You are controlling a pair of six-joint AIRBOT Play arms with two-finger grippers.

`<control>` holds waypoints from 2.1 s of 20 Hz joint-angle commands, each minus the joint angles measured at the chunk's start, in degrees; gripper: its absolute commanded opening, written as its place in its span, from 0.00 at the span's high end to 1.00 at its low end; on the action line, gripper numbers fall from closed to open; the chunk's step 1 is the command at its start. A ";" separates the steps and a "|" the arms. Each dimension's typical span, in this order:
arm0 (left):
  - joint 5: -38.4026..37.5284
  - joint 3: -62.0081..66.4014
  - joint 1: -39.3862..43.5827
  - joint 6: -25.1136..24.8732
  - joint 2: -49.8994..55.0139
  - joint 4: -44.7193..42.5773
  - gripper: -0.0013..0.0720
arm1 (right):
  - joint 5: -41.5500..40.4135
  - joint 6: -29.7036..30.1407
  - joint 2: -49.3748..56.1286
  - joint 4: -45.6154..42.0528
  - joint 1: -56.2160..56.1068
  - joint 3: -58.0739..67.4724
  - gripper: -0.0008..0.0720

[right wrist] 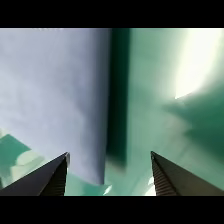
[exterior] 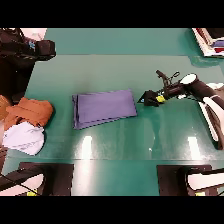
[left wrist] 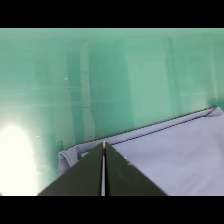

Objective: Fold the shirts.

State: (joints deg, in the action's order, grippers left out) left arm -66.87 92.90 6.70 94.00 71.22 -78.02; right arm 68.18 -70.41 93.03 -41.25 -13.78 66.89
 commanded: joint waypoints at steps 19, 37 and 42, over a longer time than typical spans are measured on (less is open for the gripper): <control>-1.09 -0.09 2.29 0.02 -0.04 8.24 0.95 | -1.20 -2.47 0.92 -1.73 9.07 22.64 0.97; 13.22 -0.13 15.08 0.04 0.09 6.32 0.95 | 4.96 -4.15 -7.10 -1.95 51.74 31.41 0.97; 13.25 -0.13 15.08 0.02 0.09 5.31 0.95 | 7.96 -5.05 -14.80 -10.27 52.02 28.85 0.97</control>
State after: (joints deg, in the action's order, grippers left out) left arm -53.71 92.79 21.76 94.04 71.29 -71.94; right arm 74.15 -74.74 81.93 -46.70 37.89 96.95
